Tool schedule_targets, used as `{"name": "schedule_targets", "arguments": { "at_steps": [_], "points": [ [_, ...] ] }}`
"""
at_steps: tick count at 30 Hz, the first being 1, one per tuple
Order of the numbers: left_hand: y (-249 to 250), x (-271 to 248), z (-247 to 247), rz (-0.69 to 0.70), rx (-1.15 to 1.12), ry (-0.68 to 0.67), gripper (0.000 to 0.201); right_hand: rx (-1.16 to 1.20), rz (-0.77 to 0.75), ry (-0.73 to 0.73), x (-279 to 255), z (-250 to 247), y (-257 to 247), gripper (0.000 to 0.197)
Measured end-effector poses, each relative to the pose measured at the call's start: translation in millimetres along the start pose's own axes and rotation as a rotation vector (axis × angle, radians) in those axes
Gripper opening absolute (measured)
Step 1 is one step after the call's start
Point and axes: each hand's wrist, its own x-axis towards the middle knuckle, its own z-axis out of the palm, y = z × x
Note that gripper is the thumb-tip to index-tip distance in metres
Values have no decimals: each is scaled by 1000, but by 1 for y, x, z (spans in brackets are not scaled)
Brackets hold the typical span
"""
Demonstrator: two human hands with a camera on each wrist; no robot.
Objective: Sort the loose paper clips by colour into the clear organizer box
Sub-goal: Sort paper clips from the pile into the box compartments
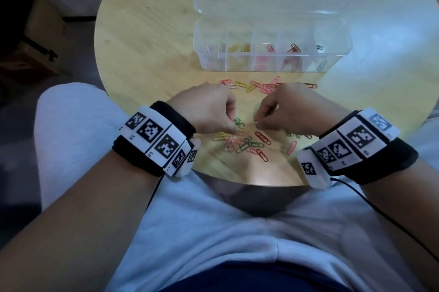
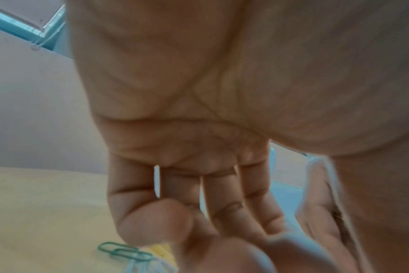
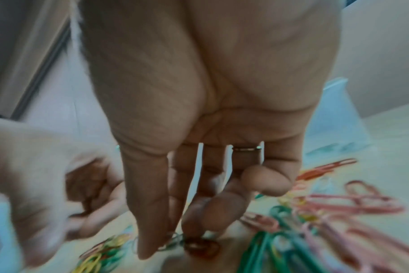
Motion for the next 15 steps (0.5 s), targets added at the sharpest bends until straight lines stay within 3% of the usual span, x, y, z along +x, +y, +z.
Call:
{"name": "schedule_targets", "arguments": {
  "at_steps": [9,15],
  "points": [
    [7,0,13,-20,147,-103,26,261,32,102,-11,-24,19,7],
    [9,7,13,0,90,36,17,289,18,115,-11,-25,18,8]
  ]
}}
